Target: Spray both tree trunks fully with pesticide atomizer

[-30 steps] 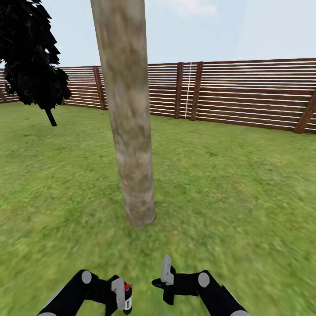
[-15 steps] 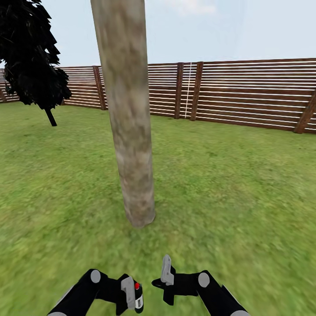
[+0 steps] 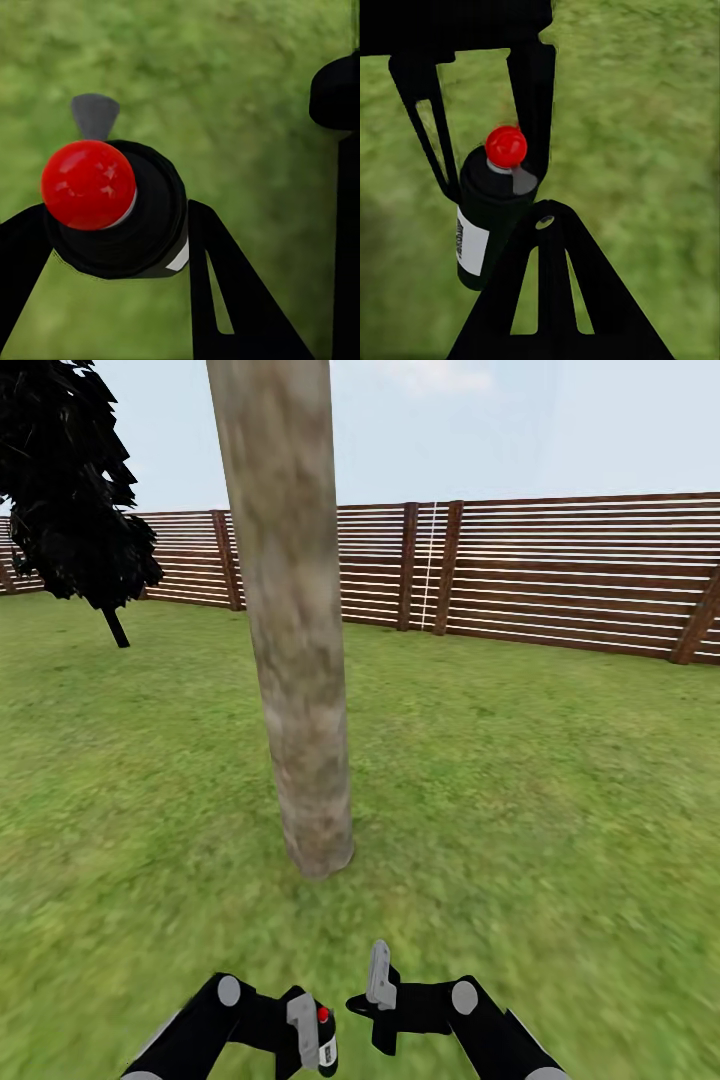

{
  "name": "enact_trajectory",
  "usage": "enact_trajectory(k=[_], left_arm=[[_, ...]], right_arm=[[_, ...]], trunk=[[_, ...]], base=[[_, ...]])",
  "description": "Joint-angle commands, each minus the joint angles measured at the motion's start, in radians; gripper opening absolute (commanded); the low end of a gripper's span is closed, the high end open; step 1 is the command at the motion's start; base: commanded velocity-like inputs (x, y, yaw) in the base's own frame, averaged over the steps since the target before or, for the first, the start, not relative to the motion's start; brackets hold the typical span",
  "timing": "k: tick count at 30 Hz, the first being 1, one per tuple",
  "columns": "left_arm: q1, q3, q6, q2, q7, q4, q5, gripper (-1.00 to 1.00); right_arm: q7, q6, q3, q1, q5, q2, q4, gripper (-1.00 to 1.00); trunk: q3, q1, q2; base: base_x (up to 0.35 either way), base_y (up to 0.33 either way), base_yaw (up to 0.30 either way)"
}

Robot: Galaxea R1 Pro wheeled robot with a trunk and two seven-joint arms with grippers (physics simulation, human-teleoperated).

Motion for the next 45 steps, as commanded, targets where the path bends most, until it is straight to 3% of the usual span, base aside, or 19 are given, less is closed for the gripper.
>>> enact_trajectory(k=[1,5,22,29,35,45], left_arm=[[0.0,-0.013,0.0,-0.001,0.001,0.0,0.0,-1.0],[0.0,-0.028,0.0,-0.013,0.002,0.0,0.001,-1.0],[0.0,-0.027,0.002,-0.035,0.023,0.0,0.011,-1.0],[0.0,-0.025,0.002,-0.037,0.025,0.0,0.015,-1.0],[0.0,-0.026,-0.001,-0.038,0.024,0.0,0.061,-1.0],[0.0,-0.026,-0.002,-0.031,0.025,0.012,0.061,-1.0]], right_arm=[[0.0,0.0,0.0,0.0,0.0,0.0,0.0,-1.0],[0.0,0.0,0.0,0.0,0.0,0.0,0.0,-1.0],[0.0,0.0,0.0,0.0,0.0,0.0,0.0,-1.0],[0.0,0.0,0.0,0.0,0.0,0.0,0.0,-1.0],[-0.001,0.0,0.0,0.0,0.0,0.0,0.0,-1.0],[0.0,0.0,0.0,0.0,0.0,0.0,0.0,-1.0]], trunk=[[0.0,0.0,0.0],[0.0,0.0,0.0],[0.0,0.0,0.0],[0.0,0.0,0.0],[0.0,0.0,0.0],[0.0,0.0,0.0]], base=[[0.0,0.0,0.0],[0.0,0.0,0.0],[0.0,0.0,0.0],[0.0,0.0,0.0],[0.0,0.0,0.0],[0.0,0.0,0.0]])
